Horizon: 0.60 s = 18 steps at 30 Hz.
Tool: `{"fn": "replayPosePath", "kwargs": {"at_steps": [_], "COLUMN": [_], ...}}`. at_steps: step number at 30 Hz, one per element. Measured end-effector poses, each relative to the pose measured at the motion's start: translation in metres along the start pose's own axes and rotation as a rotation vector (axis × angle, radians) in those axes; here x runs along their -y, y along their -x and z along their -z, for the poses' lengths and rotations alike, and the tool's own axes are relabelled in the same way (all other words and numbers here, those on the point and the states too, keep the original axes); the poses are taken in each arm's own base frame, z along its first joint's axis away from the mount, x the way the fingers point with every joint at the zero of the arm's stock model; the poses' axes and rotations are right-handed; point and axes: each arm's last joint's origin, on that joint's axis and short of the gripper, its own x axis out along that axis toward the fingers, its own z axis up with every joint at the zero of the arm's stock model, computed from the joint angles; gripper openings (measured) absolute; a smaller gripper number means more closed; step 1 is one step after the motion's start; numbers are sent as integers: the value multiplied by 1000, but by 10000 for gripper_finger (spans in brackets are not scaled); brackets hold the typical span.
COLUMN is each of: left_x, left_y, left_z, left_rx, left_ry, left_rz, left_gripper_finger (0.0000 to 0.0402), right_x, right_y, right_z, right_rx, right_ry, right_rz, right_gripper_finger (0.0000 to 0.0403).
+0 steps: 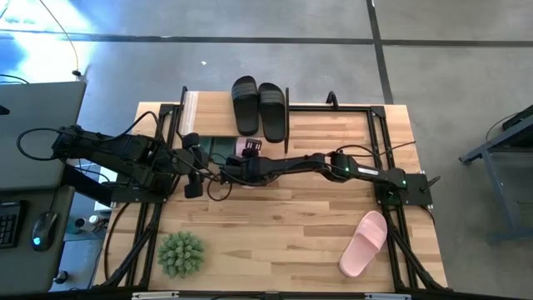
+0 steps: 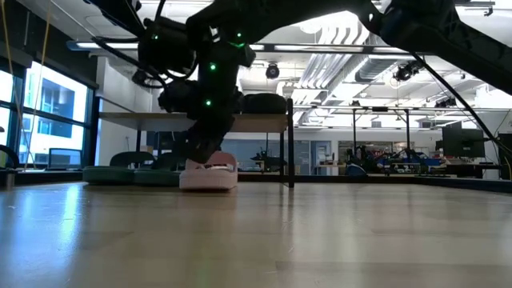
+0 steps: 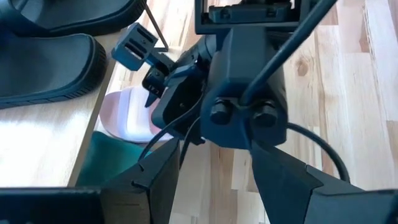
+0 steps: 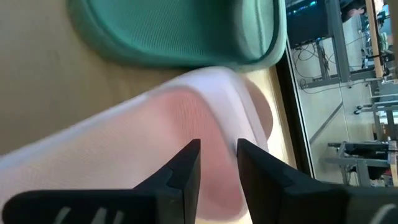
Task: Pick and place slides into the shelf
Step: Put the left pink slide under the shelf
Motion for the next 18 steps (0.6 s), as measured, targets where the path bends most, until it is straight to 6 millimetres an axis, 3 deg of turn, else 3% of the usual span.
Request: {"fn": "replayPosePath", "kwargs": {"at_steps": [18], "left_x": [0], "left_y": [0], "left_z": [0], "left_rx": [-1], "left_ry": [0], "left_rz": [0], "left_gripper_finger": [184], "right_x": [9], "right_y": [10], "right_z": [-2], "right_rx": [0], "right_ry": [-55], "right_rz": [-88], "right_gripper_finger": [95]}}
